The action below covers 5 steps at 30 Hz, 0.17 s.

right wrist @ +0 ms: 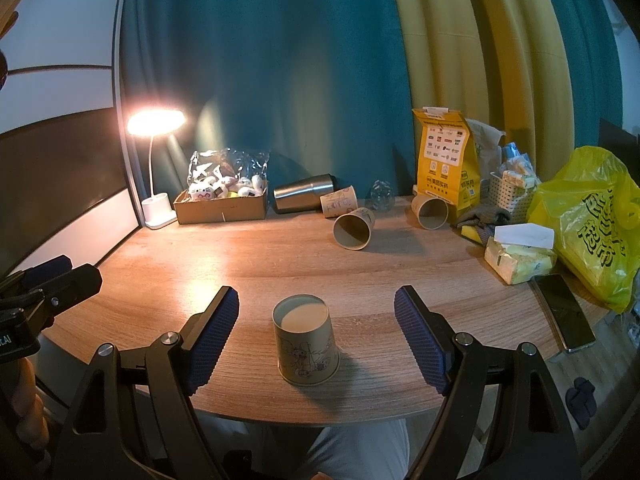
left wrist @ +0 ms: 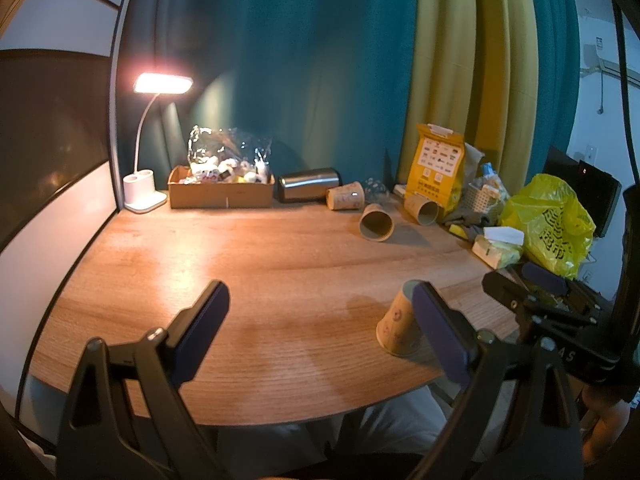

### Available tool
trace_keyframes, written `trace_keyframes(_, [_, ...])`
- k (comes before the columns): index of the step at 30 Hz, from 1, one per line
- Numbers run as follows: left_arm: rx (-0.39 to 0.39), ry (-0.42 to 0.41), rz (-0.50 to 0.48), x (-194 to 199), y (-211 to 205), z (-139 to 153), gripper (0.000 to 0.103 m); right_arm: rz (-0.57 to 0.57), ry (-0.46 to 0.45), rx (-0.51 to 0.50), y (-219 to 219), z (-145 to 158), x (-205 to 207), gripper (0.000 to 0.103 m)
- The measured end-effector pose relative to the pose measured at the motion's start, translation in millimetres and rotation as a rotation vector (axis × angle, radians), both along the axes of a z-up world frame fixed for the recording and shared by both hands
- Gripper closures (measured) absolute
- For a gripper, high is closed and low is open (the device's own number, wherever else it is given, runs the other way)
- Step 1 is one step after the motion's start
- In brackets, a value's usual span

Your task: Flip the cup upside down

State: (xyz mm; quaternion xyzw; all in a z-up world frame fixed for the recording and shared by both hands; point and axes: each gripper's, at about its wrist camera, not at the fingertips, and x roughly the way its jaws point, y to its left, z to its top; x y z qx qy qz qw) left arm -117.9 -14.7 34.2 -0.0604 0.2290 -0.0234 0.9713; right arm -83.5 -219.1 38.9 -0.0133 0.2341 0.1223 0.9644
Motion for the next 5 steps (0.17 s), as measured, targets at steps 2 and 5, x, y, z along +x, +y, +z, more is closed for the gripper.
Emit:
trace_keyframes(2, [-0.001,-0.004,-0.003,-0.5,-1.7,-0.9,0.009,-0.001,-0.001,0.000,0.3,0.4,0.2,0.020])
trace_keyframes(5, [-0.003,-0.001,-0.001,-1.5,-3.4,-2.5,0.009,0.000,0.003,-0.003,0.9,-2.2,-0.3,0.020])
